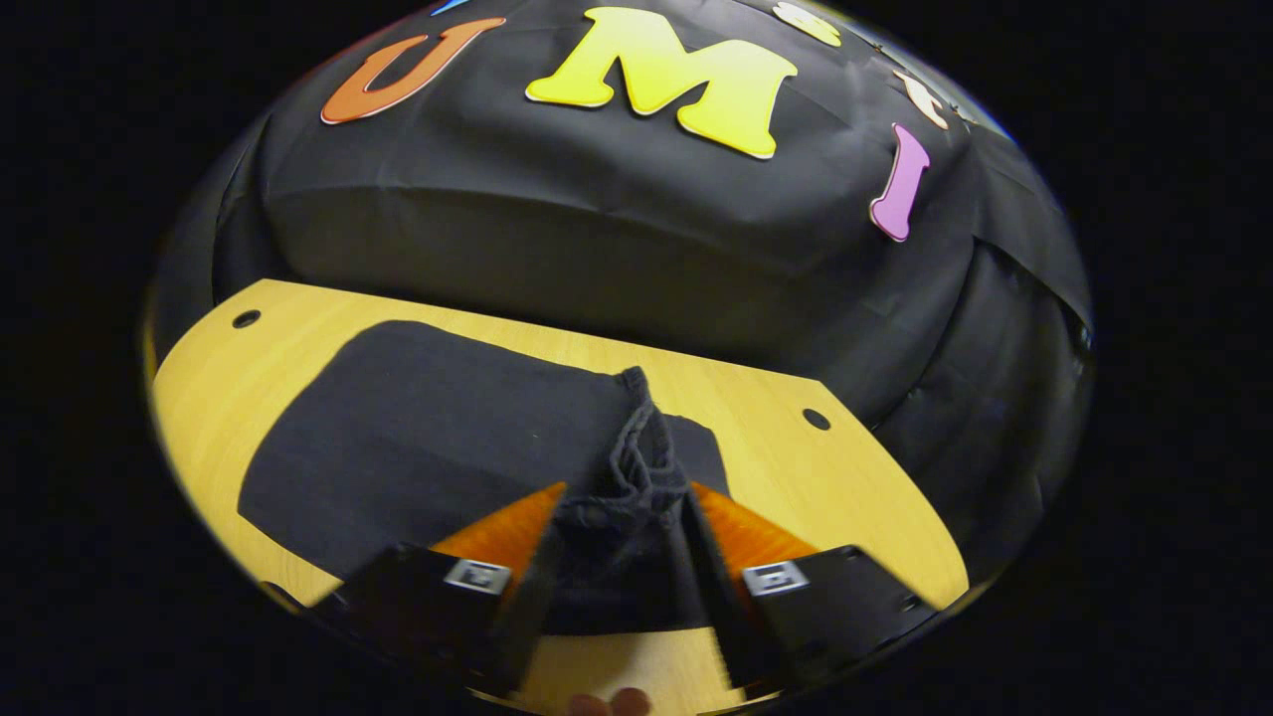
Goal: Grasp the waist and the cuffs of the jeans and fold them to make the two legs overlap; first hold the waist and fold one-third of the jeans toward the cuffs, then hold the cuffs and fold the remaining one-third in the same direction to finish folding.
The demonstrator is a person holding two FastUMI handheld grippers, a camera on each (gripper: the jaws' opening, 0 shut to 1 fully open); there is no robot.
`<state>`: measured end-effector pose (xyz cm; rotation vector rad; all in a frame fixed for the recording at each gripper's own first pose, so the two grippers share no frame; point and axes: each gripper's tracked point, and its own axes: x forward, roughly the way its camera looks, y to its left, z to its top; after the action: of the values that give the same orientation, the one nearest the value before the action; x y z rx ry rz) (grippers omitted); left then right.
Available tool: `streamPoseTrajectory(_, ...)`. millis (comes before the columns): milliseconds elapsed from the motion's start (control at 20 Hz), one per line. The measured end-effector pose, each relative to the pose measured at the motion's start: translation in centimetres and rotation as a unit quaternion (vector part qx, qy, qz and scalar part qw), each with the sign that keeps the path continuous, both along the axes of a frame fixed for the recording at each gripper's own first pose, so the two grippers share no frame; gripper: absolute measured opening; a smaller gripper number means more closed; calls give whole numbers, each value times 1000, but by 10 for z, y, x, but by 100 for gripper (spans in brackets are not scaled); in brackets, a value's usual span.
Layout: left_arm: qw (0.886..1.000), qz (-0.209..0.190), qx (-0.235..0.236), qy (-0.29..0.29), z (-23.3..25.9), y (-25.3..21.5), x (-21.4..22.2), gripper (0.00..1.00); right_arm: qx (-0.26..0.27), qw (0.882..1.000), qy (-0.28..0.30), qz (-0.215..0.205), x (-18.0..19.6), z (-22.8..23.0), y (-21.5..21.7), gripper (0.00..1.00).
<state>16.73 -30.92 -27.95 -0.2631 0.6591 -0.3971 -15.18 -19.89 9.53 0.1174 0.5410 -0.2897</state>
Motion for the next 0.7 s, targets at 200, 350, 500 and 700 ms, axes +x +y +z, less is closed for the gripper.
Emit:
streamPoseTrajectory(200,1000,-18,-1,-6,22,-16,-12,99,17,1000,-18,18,24,2,3,94)
streamPoseTrajectory(350,999,-9,-4,-41,76,0,-17,99,14,997,-52,58,51,19,20,94)
streamPoseTrajectory(500,993,27,18,-111,153,45,-4,98,17,989,-100,111,86,49,55,94)
streamPoseTrajectory(700,974,86,53,-204,264,118,11,98,8,976,-157,151,125,88,103,99)
